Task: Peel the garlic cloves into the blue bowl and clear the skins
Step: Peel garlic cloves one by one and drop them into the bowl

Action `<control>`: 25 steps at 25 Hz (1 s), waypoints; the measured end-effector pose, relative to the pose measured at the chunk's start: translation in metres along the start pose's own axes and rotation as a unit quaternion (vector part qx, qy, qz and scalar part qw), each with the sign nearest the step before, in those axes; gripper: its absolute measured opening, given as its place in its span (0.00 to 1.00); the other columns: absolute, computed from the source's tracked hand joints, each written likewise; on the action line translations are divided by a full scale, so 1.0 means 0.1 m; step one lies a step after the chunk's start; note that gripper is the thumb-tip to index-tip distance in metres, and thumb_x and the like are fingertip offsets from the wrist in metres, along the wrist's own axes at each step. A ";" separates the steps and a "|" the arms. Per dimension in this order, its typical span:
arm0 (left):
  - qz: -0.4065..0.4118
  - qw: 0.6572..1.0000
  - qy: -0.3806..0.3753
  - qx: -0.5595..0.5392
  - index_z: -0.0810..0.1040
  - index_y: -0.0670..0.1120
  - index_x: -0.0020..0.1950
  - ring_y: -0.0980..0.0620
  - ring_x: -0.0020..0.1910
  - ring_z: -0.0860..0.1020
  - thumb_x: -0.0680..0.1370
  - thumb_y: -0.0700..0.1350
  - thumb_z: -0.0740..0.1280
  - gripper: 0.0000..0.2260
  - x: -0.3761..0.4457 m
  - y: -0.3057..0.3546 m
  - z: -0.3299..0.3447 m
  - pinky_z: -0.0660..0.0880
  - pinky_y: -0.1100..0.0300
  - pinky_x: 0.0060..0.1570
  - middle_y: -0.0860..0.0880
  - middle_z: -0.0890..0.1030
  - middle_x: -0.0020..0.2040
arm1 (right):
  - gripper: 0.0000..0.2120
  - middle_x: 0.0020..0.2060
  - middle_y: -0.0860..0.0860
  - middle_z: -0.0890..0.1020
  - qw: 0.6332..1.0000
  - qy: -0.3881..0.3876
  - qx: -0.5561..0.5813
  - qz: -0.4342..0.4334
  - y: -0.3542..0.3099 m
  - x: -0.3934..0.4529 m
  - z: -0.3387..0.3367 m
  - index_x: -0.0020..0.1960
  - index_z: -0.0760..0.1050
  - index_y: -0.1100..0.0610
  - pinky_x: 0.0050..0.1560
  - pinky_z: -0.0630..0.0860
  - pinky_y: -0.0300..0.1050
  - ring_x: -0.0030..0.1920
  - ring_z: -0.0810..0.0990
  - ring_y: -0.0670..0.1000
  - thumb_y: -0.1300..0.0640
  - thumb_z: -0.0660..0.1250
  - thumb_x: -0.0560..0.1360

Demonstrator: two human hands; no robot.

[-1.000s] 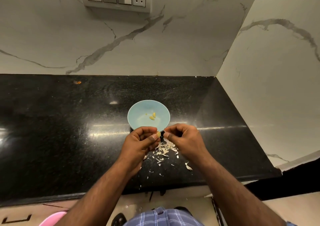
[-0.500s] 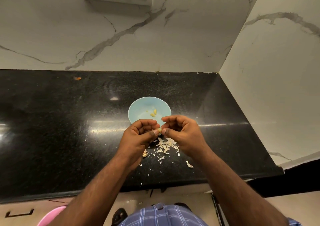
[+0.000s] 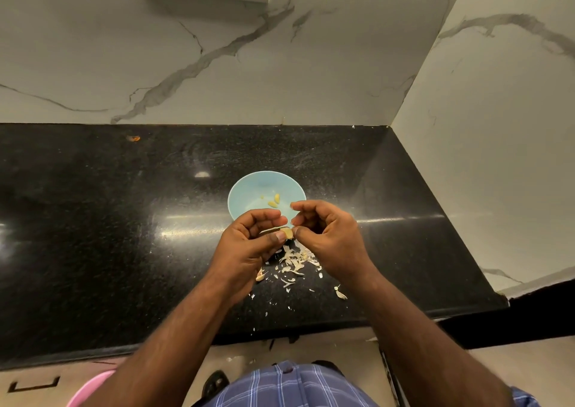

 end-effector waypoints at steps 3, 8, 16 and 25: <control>-0.012 1.000 -0.004 0.005 0.81 0.42 0.56 0.50 0.49 0.85 0.73 0.27 0.70 0.16 -0.01 -0.02 -0.01 0.82 0.59 0.46 0.44 0.86 0.51 | 0.17 0.44 0.48 0.85 0.999 0.015 -0.036 -0.006 0.02 -0.01 -0.01 0.61 0.81 0.55 0.49 0.84 0.49 0.45 0.85 0.49 0.67 0.72 0.75; -0.025 1.000 -0.004 0.007 0.80 0.42 0.57 0.49 0.50 0.85 0.74 0.25 0.68 0.17 -0.02 -0.03 -0.03 0.82 0.58 0.46 0.44 0.85 0.52 | 0.16 0.46 0.48 0.86 0.999 0.007 -0.048 0.008 0.02 -0.02 -0.05 0.62 0.81 0.55 0.51 0.84 0.48 0.48 0.85 0.46 0.67 0.70 0.76; -0.029 0.999 0.002 0.027 0.79 0.40 0.60 0.47 0.53 0.84 0.70 0.28 0.73 0.20 -0.07 -0.06 -0.05 0.83 0.56 0.47 0.40 0.83 0.55 | 0.18 0.50 0.50 0.85 0.997 -0.065 -0.019 0.046 0.09 -0.12 0.05 0.63 0.79 0.51 0.55 0.83 0.53 0.51 0.85 0.49 0.58 0.76 0.75; -0.001 0.996 0.013 0.093 0.80 0.44 0.60 0.49 0.52 0.85 0.72 0.28 0.74 0.20 -0.09 -0.08 -0.12 0.81 0.58 0.46 0.41 0.82 0.56 | 0.16 0.44 0.54 0.86 0.997 -0.030 0.044 0.059 0.08 -0.14 0.10 0.62 0.80 0.59 0.53 0.84 0.51 0.47 0.86 0.52 0.67 0.73 0.75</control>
Point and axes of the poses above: each hand's wrist, its own x-axis towards the middle knuckle, its own z-axis out of the palm, y = z × x, the point moved 4 cm from there along x, towards the middle knuckle
